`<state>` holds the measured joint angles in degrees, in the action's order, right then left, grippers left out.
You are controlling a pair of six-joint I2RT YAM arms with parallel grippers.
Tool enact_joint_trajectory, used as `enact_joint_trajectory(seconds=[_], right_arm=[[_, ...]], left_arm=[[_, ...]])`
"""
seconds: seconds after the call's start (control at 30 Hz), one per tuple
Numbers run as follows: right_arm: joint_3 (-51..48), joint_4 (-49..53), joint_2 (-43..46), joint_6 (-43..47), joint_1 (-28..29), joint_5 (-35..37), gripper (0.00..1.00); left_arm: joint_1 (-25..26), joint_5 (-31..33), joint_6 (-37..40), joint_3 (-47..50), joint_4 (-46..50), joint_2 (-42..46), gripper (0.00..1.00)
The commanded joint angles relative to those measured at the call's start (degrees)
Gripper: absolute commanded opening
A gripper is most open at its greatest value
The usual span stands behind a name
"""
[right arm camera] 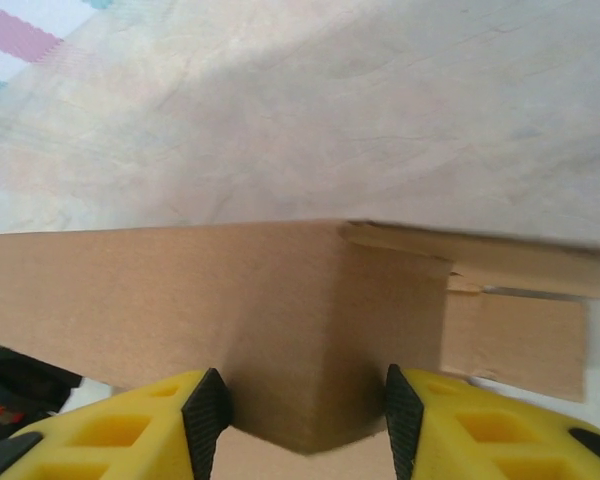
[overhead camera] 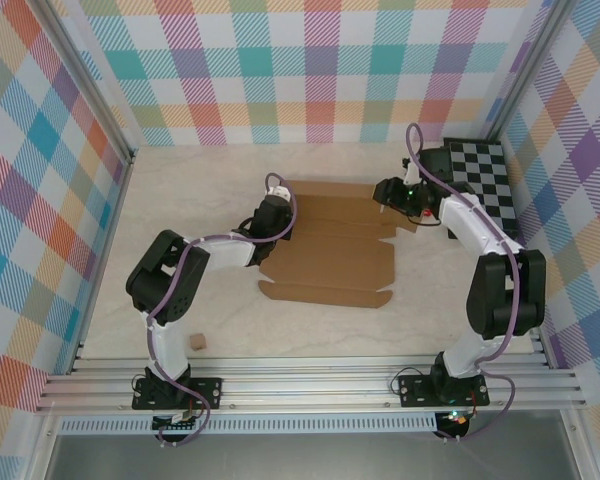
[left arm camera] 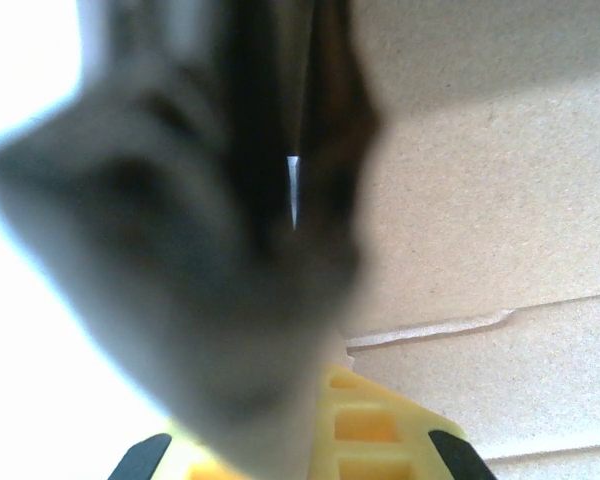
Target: Fold the paper box
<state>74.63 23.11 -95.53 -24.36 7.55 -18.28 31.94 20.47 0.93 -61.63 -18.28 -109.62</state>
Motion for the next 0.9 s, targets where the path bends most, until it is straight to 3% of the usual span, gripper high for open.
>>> enact_joint_trajectory(seconds=[0.0, 0.17, 0.27, 0.47, 0.63, 0.87], right_arm=[[-0.6, -5.4, -0.3, -3.9, 0.2, -7.1, 0.47], [-0.6, -5.8, 0.2, -5.4, 0.3, -6.6, 0.37], [-0.1, -4.2, 0.2, -4.8, 0.2, -4.7, 0.36], [0.3, 0.4, 0.5, -1.8, 0.2, 0.9, 0.49], [-3.0, 1.1, 3.6, -0.6, -0.7, 0.9, 0.51], [-14.3, -1.4, 13.7, -1.9, -7.4, -0.5, 0.51]], left_arm=[[-0.5, -1.6, 1.9, 1.2, 1.5, 1.2, 0.0], [-0.5, -0.9, 1.9, 0.5, 2.1, 1.1, 0.0], [-0.4, 0.2, 1.7, 0.2, 2.8, 1.0, 0.0], [-0.5, 1.7, 1.2, 0.0, 3.6, 0.9, 0.0], [-0.5, 2.9, 1.0, -0.3, 4.5, 0.6, 0.0], [-0.5, 3.2, 0.8, -0.3, 4.7, 0.6, 0.0]])
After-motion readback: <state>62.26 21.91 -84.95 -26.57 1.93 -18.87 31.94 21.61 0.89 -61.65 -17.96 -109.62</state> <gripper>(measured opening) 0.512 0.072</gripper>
